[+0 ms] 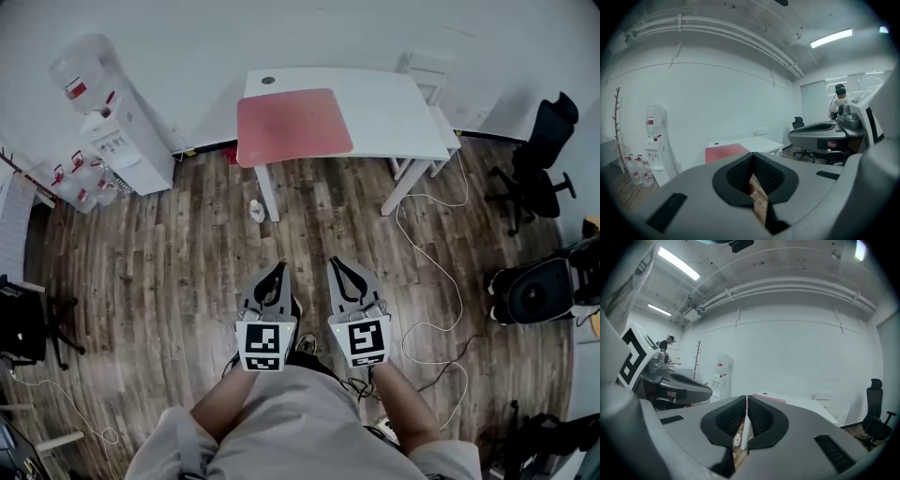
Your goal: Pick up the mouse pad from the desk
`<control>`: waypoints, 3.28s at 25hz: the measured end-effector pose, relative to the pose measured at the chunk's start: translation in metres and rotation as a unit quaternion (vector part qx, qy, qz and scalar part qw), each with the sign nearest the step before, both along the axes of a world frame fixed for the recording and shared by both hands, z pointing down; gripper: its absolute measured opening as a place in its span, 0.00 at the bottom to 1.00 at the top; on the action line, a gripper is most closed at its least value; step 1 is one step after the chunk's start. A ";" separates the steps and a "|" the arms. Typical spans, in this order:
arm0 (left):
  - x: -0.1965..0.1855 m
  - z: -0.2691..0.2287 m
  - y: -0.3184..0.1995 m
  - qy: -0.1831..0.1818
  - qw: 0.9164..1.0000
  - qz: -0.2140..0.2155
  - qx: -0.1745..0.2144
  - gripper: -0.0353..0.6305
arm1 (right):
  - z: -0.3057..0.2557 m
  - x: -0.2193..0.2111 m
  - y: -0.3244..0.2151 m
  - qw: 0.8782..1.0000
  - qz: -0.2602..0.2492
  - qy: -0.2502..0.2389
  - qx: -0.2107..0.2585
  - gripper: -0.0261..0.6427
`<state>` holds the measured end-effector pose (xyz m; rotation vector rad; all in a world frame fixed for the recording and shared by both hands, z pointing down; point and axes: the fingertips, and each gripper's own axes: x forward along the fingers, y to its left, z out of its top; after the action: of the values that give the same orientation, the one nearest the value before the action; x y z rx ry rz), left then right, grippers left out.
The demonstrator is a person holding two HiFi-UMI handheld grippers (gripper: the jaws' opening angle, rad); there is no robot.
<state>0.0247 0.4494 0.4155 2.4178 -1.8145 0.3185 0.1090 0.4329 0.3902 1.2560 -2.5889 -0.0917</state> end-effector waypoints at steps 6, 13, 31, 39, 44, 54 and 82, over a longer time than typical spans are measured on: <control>0.010 0.020 -0.037 -0.004 1.000 0.013 -0.019 0.07 | 0.017 0.003 -0.024 1.000 -0.012 0.021 -0.002 0.10; -0.004 0.045 -0.093 -0.007 0.999 0.000 -0.050 0.07 | 0.044 -0.007 -0.069 0.998 -0.033 0.043 -0.028 0.10; -0.111 0.123 -0.270 -0.051 0.992 -0.010 -0.117 0.07 | 0.100 -0.066 -0.254 0.986 -0.046 0.122 -0.100 0.10; -0.130 0.172 -0.331 -0.148 0.982 0.015 -0.113 0.07 | 0.135 -0.069 -0.291 0.973 -0.046 0.177 -0.138 0.10; -0.130 0.194 -0.354 -0.254 0.961 0.023 -0.108 0.07 | 0.149 -0.066 -0.304 0.963 -0.055 0.210 -0.158 0.10; -0.150 0.251 -0.392 -0.330 0.927 0.033 -0.172 0.07 | 0.165 -0.087 -0.346 0.963 -0.089 0.195 -0.162 0.10; -0.154 0.316 -0.434 -0.510 0.824 0.116 -0.219 0.21 | 0.185 -0.037 -0.386 0.957 -0.071 0.174 -0.219 0.10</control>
<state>-0.1289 0.0152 0.7319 2.2133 -1.3514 2.1098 0.0715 0.0469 0.5757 0.8097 -2.2245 0.2067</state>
